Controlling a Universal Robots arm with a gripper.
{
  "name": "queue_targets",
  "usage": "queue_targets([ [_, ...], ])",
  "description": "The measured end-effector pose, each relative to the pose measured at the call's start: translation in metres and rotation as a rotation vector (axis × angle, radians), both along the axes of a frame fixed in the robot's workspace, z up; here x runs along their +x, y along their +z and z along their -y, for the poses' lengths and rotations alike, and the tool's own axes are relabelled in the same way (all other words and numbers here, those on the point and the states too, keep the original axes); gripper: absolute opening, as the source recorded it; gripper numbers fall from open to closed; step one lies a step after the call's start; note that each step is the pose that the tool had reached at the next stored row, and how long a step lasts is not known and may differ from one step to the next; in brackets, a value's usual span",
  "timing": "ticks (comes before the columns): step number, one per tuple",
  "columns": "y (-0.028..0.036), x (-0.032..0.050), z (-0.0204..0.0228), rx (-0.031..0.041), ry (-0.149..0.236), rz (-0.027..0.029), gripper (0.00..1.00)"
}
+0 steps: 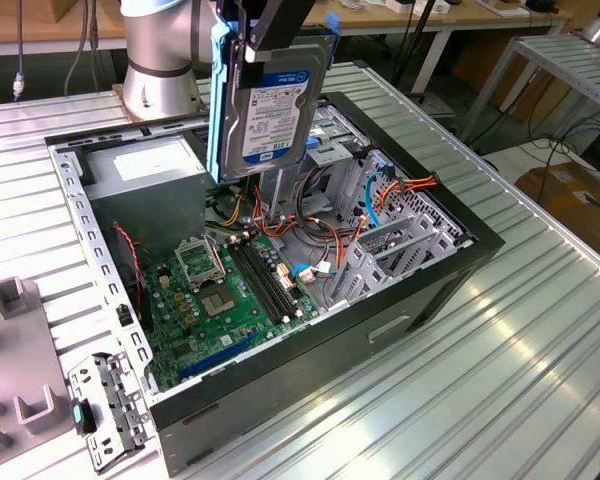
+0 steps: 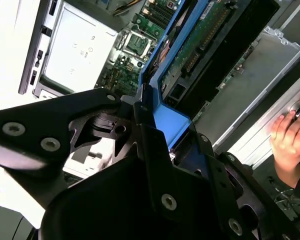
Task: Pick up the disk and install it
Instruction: 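Insert the disk into the insertion slot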
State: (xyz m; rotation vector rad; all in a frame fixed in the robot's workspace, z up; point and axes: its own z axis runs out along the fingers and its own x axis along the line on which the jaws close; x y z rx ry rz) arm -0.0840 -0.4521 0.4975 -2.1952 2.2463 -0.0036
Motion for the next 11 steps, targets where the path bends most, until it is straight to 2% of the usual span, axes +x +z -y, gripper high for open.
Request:
queue_targets([
  [6, 0.0000, 0.0000, 0.0107, 0.0001, 0.000, 0.0000, 0.37],
  [8, 0.0000, 0.0000, 0.0173, 0.0000, 0.000, 0.0000, 0.37],
  [11, 0.0000, 0.0000, 0.0222, 0.0000, 0.000, 0.0000, 0.37],
])
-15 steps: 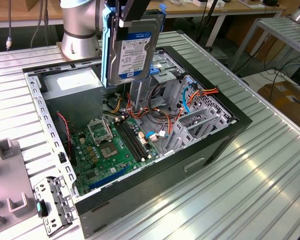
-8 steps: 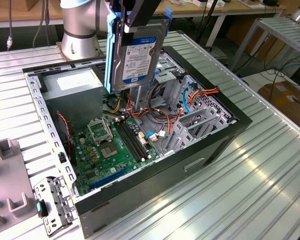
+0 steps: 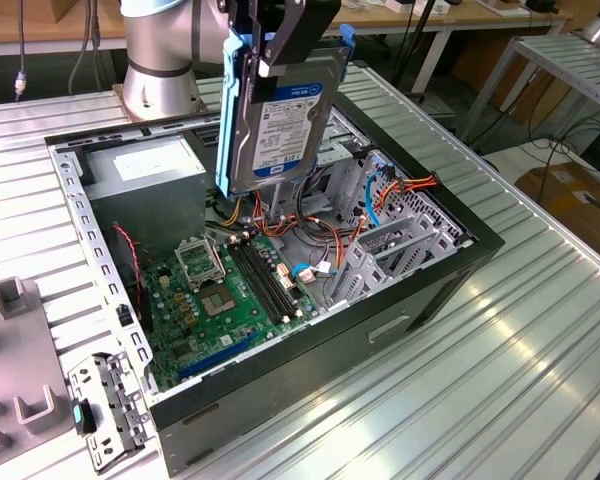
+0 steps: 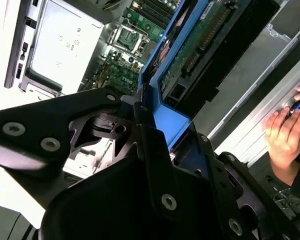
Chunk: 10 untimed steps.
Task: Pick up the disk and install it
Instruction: 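Insert the disk into the insertion slot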
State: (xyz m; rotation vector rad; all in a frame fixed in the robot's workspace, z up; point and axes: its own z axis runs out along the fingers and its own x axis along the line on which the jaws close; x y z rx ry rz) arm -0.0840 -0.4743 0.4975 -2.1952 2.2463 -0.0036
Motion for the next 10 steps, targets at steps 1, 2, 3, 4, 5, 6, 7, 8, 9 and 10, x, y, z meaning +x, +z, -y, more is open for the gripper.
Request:
queue_targets([
  [1, 0.0000, 0.0000, 0.0013, 0.0000, 0.000, 0.0000, 0.37],
  [2, 0.0000, -0.0001, 0.0021, 0.0000, 0.000, 0.0000, 0.37],
  [3, 0.0000, -0.0001, 0.0022, 0.0001, 0.000, 0.0000, 0.37],
  [4, 0.0000, -0.0001, 0.0021, 0.0001, 0.000, 0.0000, 0.37],
  [5, 0.0000, -0.0001, 0.0022, 0.0000, 0.000, 0.0000, 0.37],
  [6, 0.0000, 0.0000, 0.0023, 0.0000, 0.000, 0.0000, 0.37],
  [7, 0.0000, 0.0000, 0.0023, -0.0001, 0.000, 0.0000, 0.37],
  [8, 0.0000, 0.0000, 0.0024, -0.0001, 0.000, 0.0000, 0.37],
  [9, 0.0000, 0.0000, 0.0024, 0.0000, 0.000, 0.0000, 0.37],
  [10, 0.0000, 0.0000, 0.0024, 0.0000, 0.000, 0.0000, 0.37],
])
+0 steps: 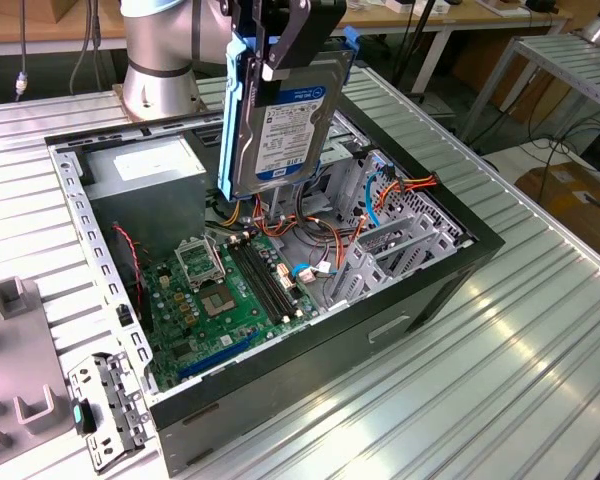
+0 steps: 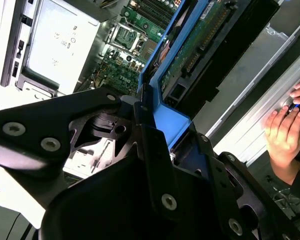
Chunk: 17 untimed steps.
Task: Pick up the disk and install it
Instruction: 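Insert the disk into the insertion slot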
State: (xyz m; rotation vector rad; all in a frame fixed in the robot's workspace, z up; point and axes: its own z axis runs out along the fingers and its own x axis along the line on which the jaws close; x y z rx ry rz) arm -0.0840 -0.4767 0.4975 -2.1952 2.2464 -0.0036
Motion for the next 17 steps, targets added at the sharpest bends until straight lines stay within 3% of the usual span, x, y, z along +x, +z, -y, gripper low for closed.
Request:
queue_targets([
  [8, 0.0000, 0.0001, 0.0015, 0.0000, 0.000, 0.0000, 0.37],
  [11, 0.0001, 0.0000, 0.0054, -0.0001, 0.000, -0.0001, 0.37],
  [14, 0.0001, 0.0000, 0.0184, -0.0001, 0.000, 0.0000, 0.37],
  [16, -0.0001, 0.0035, 0.0206, 0.0001, 0.000, 0.0001, 0.37],
  [17, 0.0000, 0.0100, 0.0207, 0.0000, 0.000, 0.0000, 0.37],
])
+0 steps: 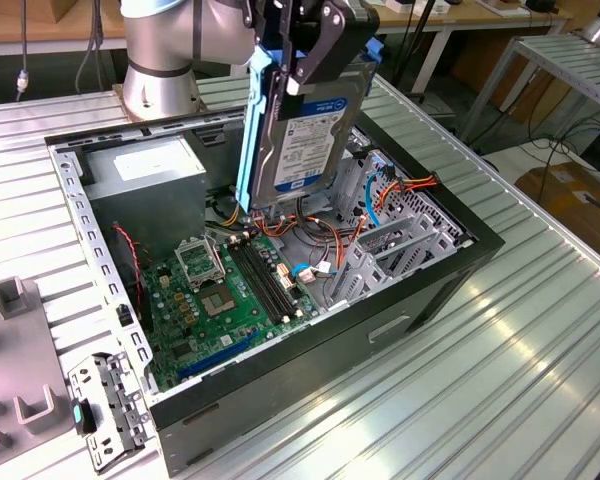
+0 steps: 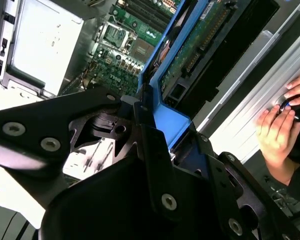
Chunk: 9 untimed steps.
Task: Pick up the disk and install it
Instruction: 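Insert the disk into the insertion slot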
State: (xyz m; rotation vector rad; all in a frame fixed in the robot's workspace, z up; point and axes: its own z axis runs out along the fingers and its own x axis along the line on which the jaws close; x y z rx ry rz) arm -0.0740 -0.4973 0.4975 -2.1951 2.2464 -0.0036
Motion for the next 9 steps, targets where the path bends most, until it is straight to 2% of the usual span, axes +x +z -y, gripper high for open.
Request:
queue_targets([
  [4, 0.0000, 0.0102, 0.0001, 0.0001, 0.000, 0.0000, 0.37],
  [9, -0.0001, 0.0133, 0.0015, -0.0001, 0.000, 0.0000, 0.37],
])
